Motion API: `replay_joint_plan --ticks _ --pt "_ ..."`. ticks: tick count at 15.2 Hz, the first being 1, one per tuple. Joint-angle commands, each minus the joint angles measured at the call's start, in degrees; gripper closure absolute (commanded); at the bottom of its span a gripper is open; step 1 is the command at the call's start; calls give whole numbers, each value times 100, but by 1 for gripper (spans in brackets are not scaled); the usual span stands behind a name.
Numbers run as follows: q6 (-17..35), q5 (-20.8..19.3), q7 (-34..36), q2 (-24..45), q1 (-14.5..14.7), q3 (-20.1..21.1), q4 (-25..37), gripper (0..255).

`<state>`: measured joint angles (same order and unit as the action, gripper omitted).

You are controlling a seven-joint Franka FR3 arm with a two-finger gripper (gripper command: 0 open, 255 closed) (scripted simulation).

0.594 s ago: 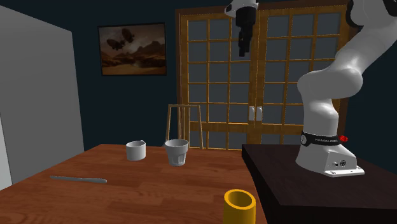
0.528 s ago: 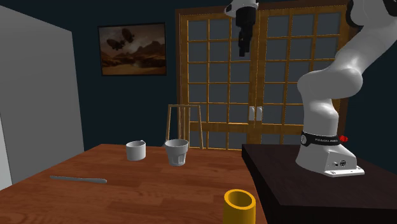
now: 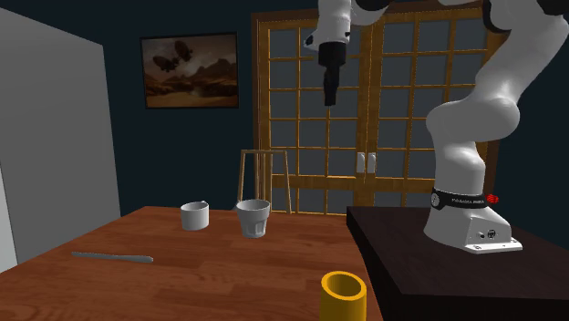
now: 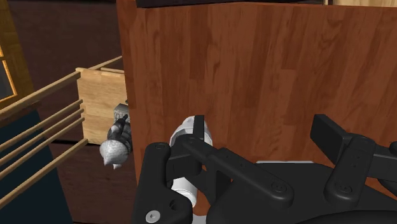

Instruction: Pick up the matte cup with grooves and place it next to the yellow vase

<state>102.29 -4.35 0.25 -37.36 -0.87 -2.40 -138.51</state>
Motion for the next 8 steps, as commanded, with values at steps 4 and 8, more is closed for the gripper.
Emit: replay_joint_plan --ticks 4,8 --pt "1101 -113 106 731 -21 23 -296 0" --pt "1929 -231 196 1469 -57 28 -341 0"
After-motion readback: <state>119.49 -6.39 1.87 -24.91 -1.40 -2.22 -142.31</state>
